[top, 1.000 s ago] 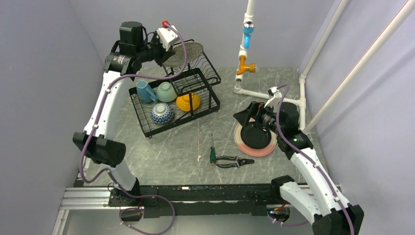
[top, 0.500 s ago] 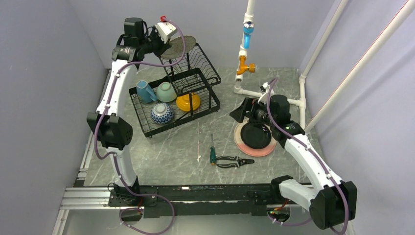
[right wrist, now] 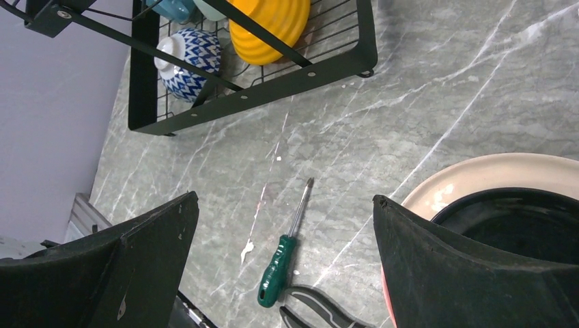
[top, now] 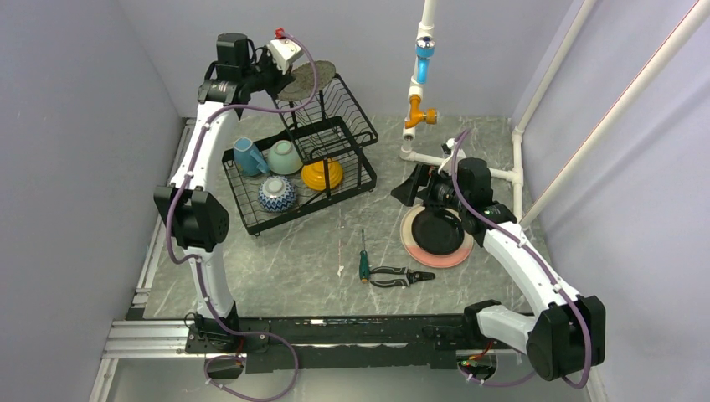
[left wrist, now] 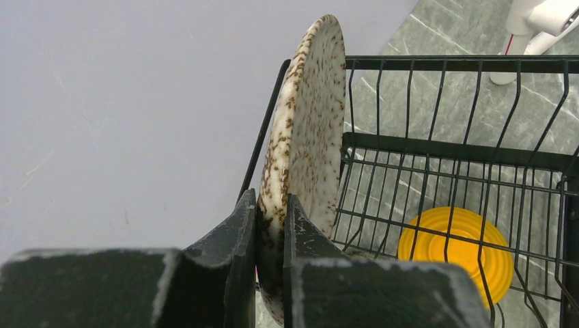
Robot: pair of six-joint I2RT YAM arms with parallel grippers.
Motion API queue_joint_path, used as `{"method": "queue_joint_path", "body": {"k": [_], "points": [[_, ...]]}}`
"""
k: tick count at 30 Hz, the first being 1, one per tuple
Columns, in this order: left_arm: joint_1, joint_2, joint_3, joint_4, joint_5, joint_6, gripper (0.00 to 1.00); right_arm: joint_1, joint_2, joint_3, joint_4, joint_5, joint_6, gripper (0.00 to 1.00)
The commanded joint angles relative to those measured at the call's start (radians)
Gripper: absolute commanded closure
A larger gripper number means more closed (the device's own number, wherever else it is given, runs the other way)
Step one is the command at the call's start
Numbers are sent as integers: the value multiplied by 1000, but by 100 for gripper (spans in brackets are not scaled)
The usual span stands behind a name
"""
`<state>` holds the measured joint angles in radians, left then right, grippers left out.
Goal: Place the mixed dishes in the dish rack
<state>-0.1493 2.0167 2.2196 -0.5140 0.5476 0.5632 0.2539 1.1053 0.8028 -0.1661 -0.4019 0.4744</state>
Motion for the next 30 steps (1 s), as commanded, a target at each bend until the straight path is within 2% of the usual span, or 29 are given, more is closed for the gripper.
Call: {"method": "queue_joint_path", "body": {"k": [1,30], "points": [[-2,-11,3,130,23,-19,100,-5,-6,38,43,-9,4,0],[-26,35,-65,125,-45,73,100,-24,23,13,70,-44,6,0]]}}
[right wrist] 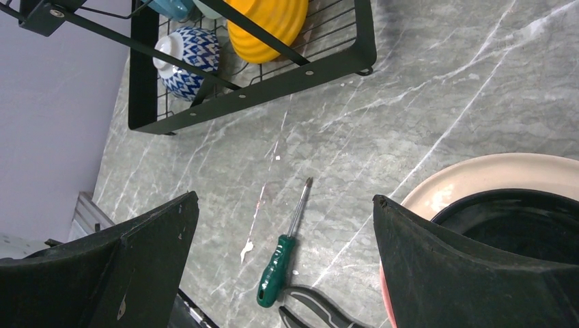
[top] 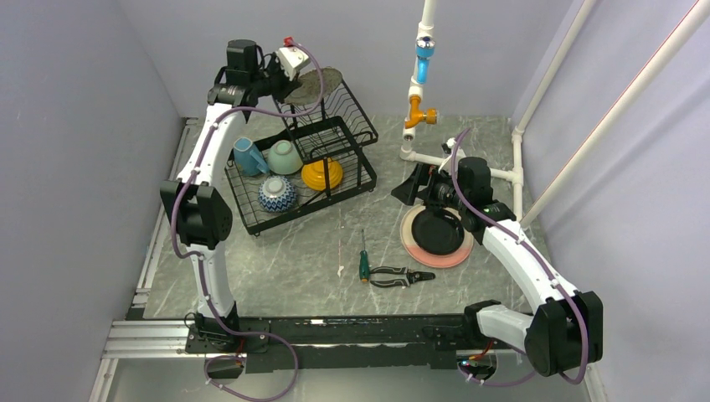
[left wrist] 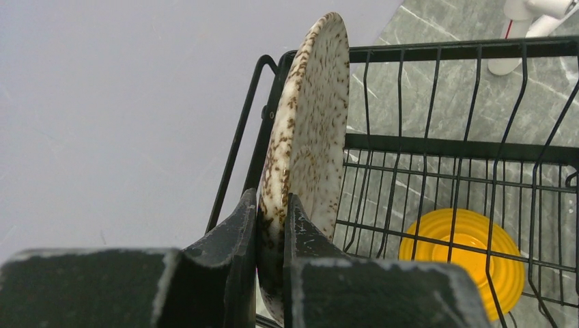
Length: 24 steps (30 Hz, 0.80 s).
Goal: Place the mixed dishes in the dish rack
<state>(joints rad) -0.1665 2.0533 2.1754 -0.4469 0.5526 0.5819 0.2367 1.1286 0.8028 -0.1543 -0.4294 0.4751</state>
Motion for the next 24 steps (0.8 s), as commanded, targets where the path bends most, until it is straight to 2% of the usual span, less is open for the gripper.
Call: {"method": "queue_joint_path", "body": {"k": [1,18,21,24], "points": [[-8,-3,-23,50,-47,64,100,-6,-1,13,58,-18,5,0],[10,-28,-83,54,-31,87,100,-10,-2,4,67,-28,10,0],[17,-32,-100,80,-38,58,90,-12,-3,4,66,-28,12,0],[25,-37,-109,105,-46,26,75,-12,-3,3,69,-31,14,0]]}}
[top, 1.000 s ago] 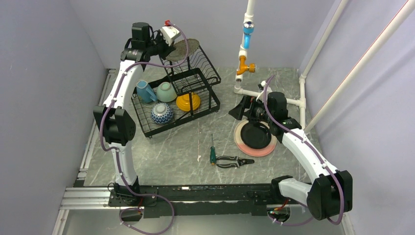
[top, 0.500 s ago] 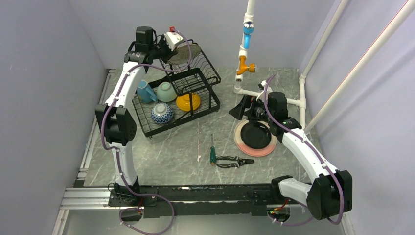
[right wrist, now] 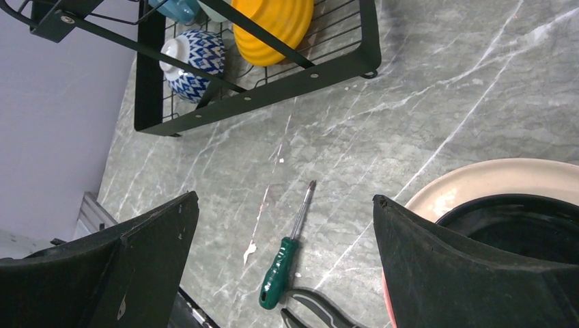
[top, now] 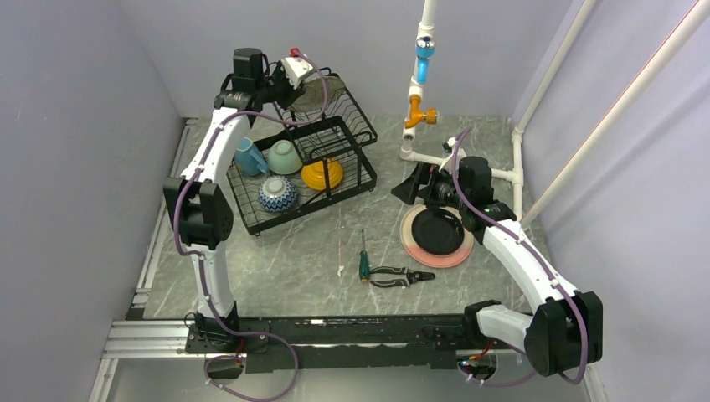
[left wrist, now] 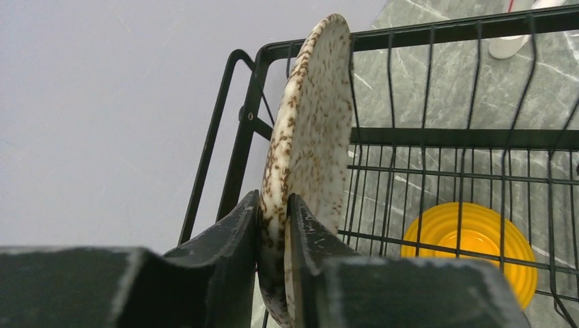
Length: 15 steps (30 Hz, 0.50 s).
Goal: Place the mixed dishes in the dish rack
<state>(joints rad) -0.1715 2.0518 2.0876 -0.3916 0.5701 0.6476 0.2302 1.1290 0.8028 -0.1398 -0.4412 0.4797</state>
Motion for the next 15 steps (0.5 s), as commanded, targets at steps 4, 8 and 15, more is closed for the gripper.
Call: {"method": "queue_joint_path", "body": {"k": [4,8,15], "points": [[35,-33,-3,41,-67,-54,63,-6,-2,6,55,-23,11,0],[39,-41,4,31,-63,-61,53,-6,-3,5,60,-26,15,0],[44,-68,15,20,-52,-90,40,-6,-5,9,53,-25,15,0]]}}
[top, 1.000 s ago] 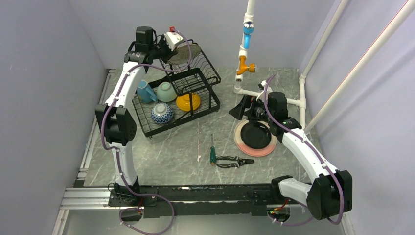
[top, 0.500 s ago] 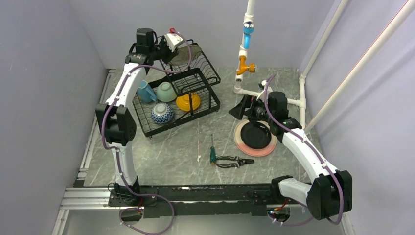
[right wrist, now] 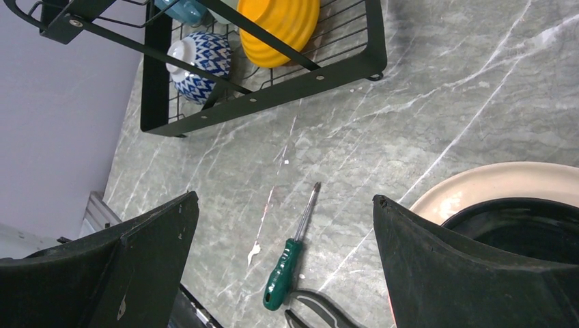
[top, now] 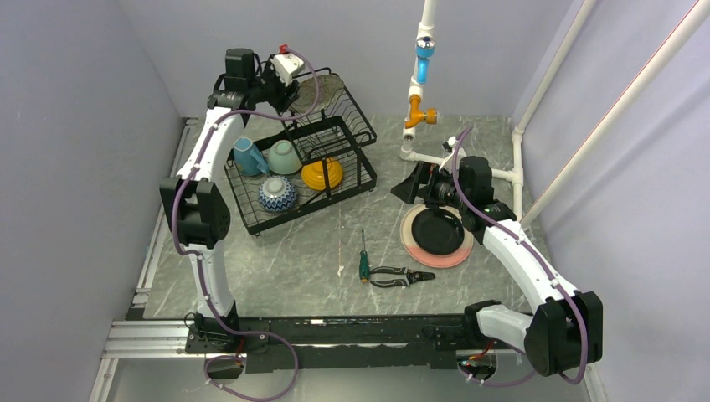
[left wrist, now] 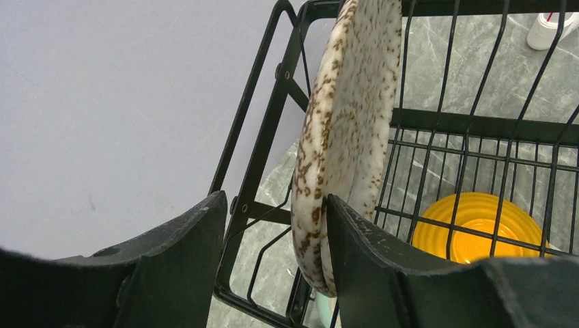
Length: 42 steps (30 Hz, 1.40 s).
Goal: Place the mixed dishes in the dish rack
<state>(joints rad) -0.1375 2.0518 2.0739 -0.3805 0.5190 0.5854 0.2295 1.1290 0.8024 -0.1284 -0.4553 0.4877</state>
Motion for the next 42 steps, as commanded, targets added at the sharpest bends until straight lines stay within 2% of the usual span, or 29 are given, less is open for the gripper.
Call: {"method": "queue_joint_path", "body": {"k": [1,5,7,10,12,17,21,26,31,38,42], "points": [[11,-74,31,9,2,-35,38,-6,-5,13,35,-7,3,0],[16,-116,23,24,9,-80,31,-5,15,40,-17,10,-17,0],[15,-139,20,29,-1,-105,19,-7,20,46,-44,18,-25,0],[19,-178,12,31,-10,-148,13,-6,6,27,-46,35,-26,0],[22,-220,3,30,7,-179,2,-6,0,27,-70,71,-35,0],[24,-348,-75,67,16,-373,1,-6,25,78,-203,186,-48,0],[24,-454,-186,85,33,-693,1,-6,20,69,-252,260,-13,1],[23,-654,-523,257,156,-918,1,-7,15,35,-293,404,26,1],[17,-799,-712,302,189,-937,0,-19,48,22,-391,548,80,0],[-50,-986,-931,344,126,-824,1,-159,-99,-161,-304,529,182,1],[-142,-1030,-966,264,28,-690,1,-281,-194,-227,-290,493,200,1]]}}
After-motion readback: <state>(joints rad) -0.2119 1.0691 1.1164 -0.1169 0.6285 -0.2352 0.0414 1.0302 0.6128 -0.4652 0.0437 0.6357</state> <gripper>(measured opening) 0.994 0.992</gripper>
